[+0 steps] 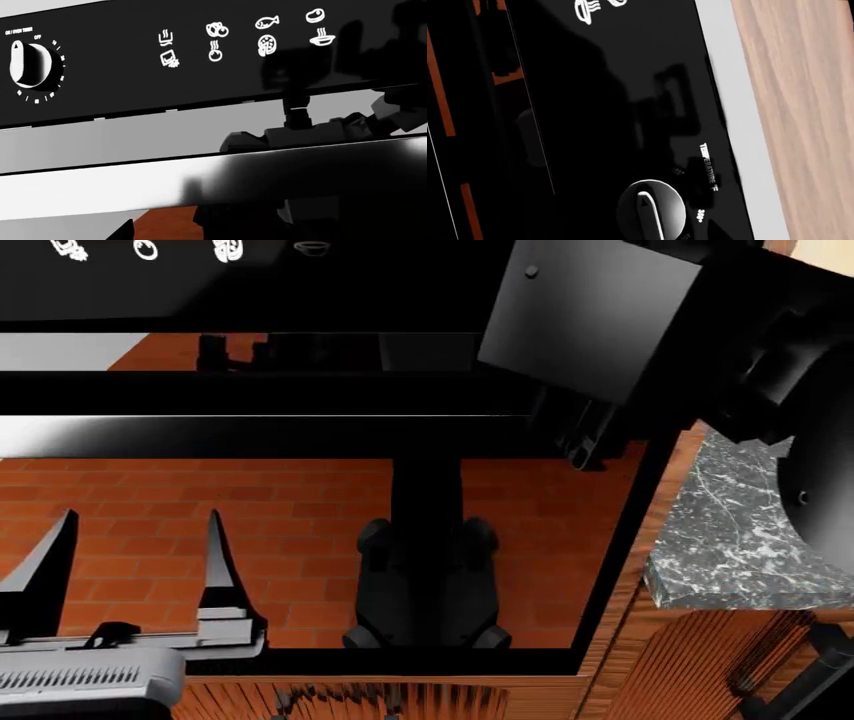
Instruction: Preheat the oven by turning the temperature knob.
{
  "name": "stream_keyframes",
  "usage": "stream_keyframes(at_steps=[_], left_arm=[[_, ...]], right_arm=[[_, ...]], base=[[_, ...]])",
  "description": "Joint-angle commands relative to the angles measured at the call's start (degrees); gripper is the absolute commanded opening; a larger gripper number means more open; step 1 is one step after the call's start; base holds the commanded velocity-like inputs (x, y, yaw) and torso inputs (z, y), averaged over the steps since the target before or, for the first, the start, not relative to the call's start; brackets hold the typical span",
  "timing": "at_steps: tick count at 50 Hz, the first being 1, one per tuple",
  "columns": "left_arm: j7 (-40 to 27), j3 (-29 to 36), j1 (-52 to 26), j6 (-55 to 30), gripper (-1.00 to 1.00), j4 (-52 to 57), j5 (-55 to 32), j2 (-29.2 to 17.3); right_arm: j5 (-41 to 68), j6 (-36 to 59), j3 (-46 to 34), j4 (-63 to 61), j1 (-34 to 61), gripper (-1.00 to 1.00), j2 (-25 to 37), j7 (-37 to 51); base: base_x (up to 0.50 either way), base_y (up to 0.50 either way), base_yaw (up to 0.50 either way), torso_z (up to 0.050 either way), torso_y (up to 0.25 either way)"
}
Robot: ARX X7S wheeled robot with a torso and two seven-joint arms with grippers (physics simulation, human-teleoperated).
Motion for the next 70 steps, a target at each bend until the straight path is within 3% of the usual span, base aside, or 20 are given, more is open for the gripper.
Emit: stream_keyframes(at_steps=[1,49,50,70], left_arm=[[0.17,0.21,-0.31,0.39,1.0,-0.55,-0.12,0.03],[0.09,0.96,-2.09,-0.31,1.0,-1.82,-0.63,-0.02],[0.08,0.94,-2.05,-0.29,1.0,-1.8,-0.64,-0.04],[-0.37,0.93,-1.31,-0.3,1.0,-1.19,-0.55,-0.26]], right_arm=[[-1.06,-0.15,-0.72,0.37,-0.73,1.0,0.1,-0.36],[-9.15,-4.23,-4.91,3.96,-2.57,1.0,0.07,-4.14],[-9.22,-4.25,-4.94,3.98,-2.53,-1.0,0.07,-4.22],[-11.23,-5.87,-5.26,4.28,-2.04,-1.0,0.04,-5.74]], base=[[0.0,0.0,0.0,0.0,0.0],[0.0,0.0,0.0,0.0,0.0],[0.0,0.0,0.0,0.0,0.0],[0.0,0.0,0.0,0.0,0.0]])
